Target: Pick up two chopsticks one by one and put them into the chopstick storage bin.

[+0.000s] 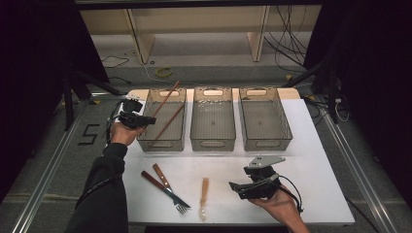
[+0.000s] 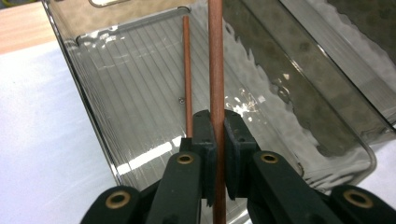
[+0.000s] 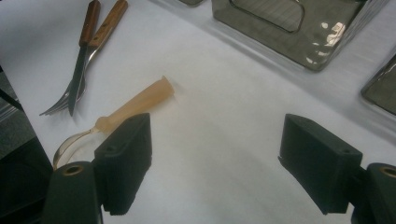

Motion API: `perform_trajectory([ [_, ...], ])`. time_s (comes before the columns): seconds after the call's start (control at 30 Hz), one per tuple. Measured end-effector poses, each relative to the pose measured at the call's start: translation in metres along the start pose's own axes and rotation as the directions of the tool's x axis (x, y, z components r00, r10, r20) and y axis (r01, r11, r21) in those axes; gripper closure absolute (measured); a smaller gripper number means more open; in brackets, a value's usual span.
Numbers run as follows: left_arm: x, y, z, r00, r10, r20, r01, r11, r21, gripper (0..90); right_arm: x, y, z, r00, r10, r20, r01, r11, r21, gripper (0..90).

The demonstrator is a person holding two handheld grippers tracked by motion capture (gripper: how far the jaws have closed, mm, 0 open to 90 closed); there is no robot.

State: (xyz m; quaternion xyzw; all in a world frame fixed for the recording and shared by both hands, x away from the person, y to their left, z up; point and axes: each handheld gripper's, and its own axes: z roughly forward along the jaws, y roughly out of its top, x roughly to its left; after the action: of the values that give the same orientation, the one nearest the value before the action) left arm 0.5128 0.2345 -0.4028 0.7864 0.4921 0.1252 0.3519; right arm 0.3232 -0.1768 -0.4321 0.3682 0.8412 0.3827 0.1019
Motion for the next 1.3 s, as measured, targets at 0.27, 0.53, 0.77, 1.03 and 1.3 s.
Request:
perform_trajectory([
  [0.27,0.003,0.000,0.010,0.9996,-0.027,-0.011,0.028,0.9993,0.025,84.2,0.000,0.000,0.000,1.0000,0.000,-0.001,0.000,1.000,0.001,26.2],
  [0.53,0.004,0.001,0.016,0.9969,-0.078,-0.008,0.078,0.9968,0.018,66.8,0.000,0.000,0.000,1.0000,-0.002,-0.003,0.002,1.000,0.003,26.4],
  [0.77,-0.009,0.003,0.003,0.9967,-0.074,0.034,0.075,0.9964,-0.040,39.9,0.000,0.002,-0.002,1.0000,0.003,0.006,-0.003,1.000,0.001,26.4],
  [1.03,-0.031,-0.006,-0.016,0.9977,-0.029,0.061,0.035,0.9953,-0.090,27.4,0.002,0.004,-0.001,0.9998,0.008,0.017,-0.009,1.000,0.018,26.4],
  [1.3,-0.044,-0.022,-0.032,0.9948,-0.001,0.102,0.014,0.9925,-0.122,21.8,0.009,0.009,0.002,0.9997,0.008,0.024,-0.009,0.999,0.042,26.3],
])
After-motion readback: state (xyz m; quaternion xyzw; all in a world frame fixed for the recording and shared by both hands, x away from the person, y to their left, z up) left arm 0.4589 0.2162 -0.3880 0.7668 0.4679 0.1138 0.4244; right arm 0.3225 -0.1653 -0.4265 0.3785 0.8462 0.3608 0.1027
